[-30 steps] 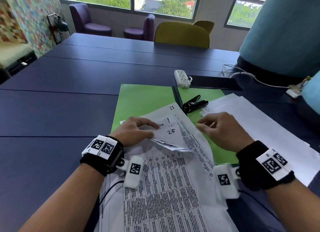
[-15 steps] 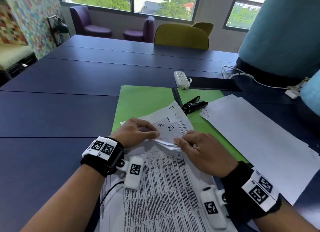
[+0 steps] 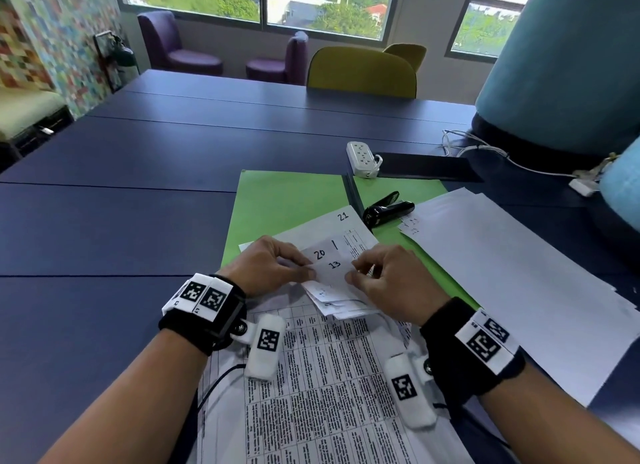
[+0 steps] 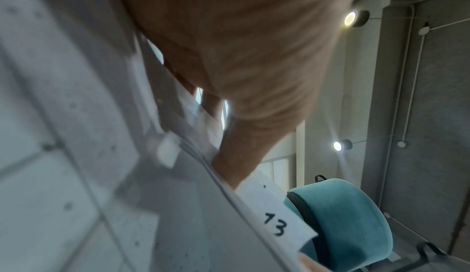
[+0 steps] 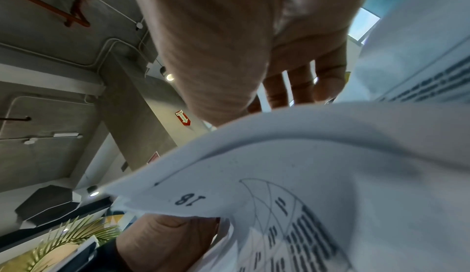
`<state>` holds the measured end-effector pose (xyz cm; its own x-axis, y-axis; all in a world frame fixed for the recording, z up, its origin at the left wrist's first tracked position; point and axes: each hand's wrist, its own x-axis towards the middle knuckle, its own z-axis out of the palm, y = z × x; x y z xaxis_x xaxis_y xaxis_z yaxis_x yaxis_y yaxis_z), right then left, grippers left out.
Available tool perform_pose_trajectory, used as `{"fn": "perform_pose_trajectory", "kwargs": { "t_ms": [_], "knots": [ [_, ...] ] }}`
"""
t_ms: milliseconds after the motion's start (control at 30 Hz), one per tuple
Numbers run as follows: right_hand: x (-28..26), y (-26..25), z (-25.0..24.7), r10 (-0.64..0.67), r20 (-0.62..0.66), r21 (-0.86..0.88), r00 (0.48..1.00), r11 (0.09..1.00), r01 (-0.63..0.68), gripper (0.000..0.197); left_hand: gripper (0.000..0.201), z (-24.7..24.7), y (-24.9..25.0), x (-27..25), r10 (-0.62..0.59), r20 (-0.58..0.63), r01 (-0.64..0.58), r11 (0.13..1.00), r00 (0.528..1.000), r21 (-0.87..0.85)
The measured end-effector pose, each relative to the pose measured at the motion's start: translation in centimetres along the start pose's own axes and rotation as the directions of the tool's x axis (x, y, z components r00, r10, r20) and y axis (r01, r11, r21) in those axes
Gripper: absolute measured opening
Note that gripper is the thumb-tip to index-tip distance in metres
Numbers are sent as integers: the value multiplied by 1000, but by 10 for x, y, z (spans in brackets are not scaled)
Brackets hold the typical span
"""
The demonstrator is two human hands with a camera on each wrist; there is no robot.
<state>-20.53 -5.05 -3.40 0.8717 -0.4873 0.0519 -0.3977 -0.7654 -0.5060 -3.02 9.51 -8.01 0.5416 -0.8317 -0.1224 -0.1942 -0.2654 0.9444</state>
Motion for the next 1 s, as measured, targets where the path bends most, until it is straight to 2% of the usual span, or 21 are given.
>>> {"fn": "perform_pose_trajectory", "kwargs": {
  "t_ms": [100,200,333,400,467,500,600,667,733,800,900,933,1000],
  "knots": [
    [1,1,1,-30,-6,-76,1000,997,30,19,8,-1,-1,1,-19,-5,19,999,1000,36],
    [-2,0,-1,-61,-51,-63,997,996,57,18,11,-2,-2,2,-54,-9,54,997,999,63],
    [-2,1,-11,-48,-176,95,983,993,66,17,13,-2,3,2,-70,-1,69,989,998,133],
    [-2,3,-17,1,-273,195,962,979,54,24,12,-3,5,1,-74,-1,73,987,997,146],
    [-3,8,-22,55,-316,273,947,961,35,27,12,-4,6,0,-71,-5,71,986,997,152],
    [-4,11,-24,66,-284,286,957,958,19,29,14,-4,6,-1,-66,0,66,987,998,149],
    [-12,20,-26,42,-61,338,997,941,-19,33,12,-3,5,-1,-62,-12,63,991,998,122],
    [-17,27,-27,37,18,360,999,932,-41,34,19,-4,5,-1,-65,-22,68,991,998,119],
    [-20,32,-27,29,80,294,996,955,-51,35,22,-3,5,-1,-67,-13,68,992,998,105],
    [-22,34,-26,37,36,280,999,959,-46,30,14,-3,5,0,-70,-25,72,993,997,90],
    [-20,34,-28,57,-167,329,984,944,1,26,8,-3,4,0,-61,-43,64,995,997,75],
    [-21,35,-30,51,-156,328,986,945,3,27,9,-3,3,0,-61,-46,64,995,997,73],
    [-22,39,-35,27,50,235,998,971,-38,33,12,-4,1,1,-66,-47,69,995,997,70]
  ]
}}
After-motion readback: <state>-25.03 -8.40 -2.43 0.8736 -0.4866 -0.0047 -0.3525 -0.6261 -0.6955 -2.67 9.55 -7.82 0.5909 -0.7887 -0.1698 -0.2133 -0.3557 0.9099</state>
